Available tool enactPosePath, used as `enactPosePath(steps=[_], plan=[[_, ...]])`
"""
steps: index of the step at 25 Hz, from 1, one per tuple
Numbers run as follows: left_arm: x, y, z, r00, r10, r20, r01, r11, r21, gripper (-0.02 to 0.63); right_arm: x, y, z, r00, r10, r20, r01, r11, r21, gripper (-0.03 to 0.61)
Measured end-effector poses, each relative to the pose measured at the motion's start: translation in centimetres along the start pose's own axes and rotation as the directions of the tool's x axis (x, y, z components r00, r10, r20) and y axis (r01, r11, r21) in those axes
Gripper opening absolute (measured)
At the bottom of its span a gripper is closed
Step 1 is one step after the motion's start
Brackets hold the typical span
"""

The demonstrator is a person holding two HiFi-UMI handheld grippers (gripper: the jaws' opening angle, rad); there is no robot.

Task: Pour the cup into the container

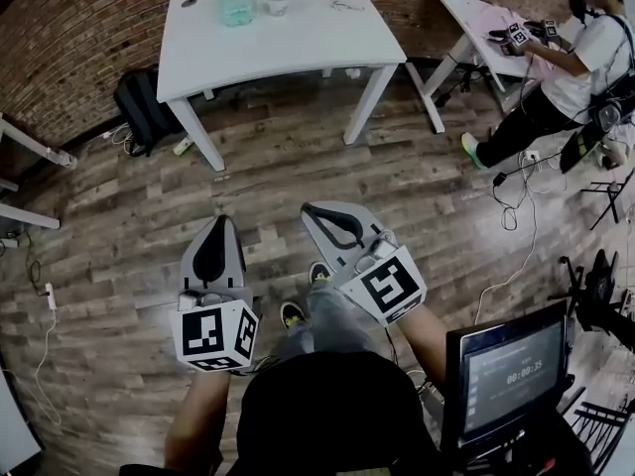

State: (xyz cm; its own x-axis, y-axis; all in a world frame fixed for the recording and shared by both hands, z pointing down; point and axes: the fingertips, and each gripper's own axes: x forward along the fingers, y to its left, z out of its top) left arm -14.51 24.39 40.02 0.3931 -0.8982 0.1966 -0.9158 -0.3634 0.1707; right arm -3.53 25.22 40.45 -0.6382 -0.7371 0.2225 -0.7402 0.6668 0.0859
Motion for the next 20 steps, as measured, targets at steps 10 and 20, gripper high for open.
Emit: enactPosePath(steps=[10,20], plan=[[-4.4,-1.6,-0.5,1.0,0.007,0.017,-0.007,1.0,-0.004,-0.003,-3.2,4.0,-0.4,1.0,0.028,-0.009,-0.028,0.999,-0.025,0.0],[-9.3,-9.6,-1.2,0.999,0.024,0.031,-0.025,0.999,0.034,-0.003,-11.7,6.1,-0.9,0.996,0.06,0.064,-0.061,0.998,0.023,0.0]])
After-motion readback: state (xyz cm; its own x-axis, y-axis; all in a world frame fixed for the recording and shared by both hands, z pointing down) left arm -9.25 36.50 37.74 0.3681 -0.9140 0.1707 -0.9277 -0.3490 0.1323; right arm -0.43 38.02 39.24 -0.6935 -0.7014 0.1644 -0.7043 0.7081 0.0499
